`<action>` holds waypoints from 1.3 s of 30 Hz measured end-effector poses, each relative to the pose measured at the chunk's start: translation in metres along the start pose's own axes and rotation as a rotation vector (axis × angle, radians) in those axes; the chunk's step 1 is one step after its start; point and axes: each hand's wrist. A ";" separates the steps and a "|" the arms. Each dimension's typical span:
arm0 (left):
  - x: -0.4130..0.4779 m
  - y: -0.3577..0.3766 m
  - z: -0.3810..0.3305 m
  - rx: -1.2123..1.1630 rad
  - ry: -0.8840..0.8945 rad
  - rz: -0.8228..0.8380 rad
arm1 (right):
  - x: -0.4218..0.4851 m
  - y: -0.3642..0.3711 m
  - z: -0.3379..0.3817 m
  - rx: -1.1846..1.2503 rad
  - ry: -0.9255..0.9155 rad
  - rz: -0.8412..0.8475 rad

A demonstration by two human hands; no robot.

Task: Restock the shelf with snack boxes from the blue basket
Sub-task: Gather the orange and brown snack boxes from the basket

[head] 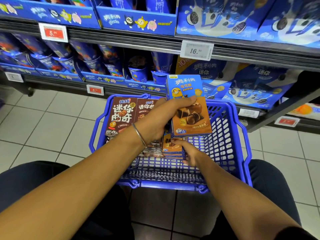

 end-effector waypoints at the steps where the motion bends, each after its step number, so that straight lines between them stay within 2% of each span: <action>1: 0.000 0.000 0.001 0.001 0.000 0.002 | -0.002 0.000 0.001 0.006 -0.014 0.023; 6: 0.000 -0.004 -0.001 -0.010 -0.005 0.000 | -0.011 -0.001 0.004 0.058 -0.038 0.120; 15: 0.009 -0.010 -0.020 -0.116 0.051 0.033 | -0.069 -0.007 0.023 0.145 -0.171 0.050; 22: 0.022 -0.030 -0.031 -0.160 0.094 0.049 | -0.114 -0.020 0.019 0.491 -0.289 0.036; 25: 0.019 -0.035 -0.042 -0.191 0.065 0.038 | -0.144 -0.018 0.028 0.549 -0.314 0.012; 29: -0.006 -0.045 -0.059 -0.201 0.028 0.014 | -0.204 -0.010 0.049 0.510 -0.352 -0.005; 32: -0.045 -0.057 -0.080 -0.091 0.015 -0.077 | -0.274 -0.005 0.072 0.519 -0.332 -0.011; 35: -0.094 -0.054 -0.117 -0.004 -0.048 -0.135 | -0.355 0.000 0.102 0.547 -0.357 0.059; 39: -0.163 -0.027 -0.195 -0.016 -0.103 -0.194 | -0.477 0.016 0.159 0.578 -0.441 0.203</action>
Point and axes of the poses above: each hand's wrist, its own x-axis towards the middle knuckle, its own y-axis out of the palm, z = x × y, and after that the axes turned 2 degrees about y, right-handed
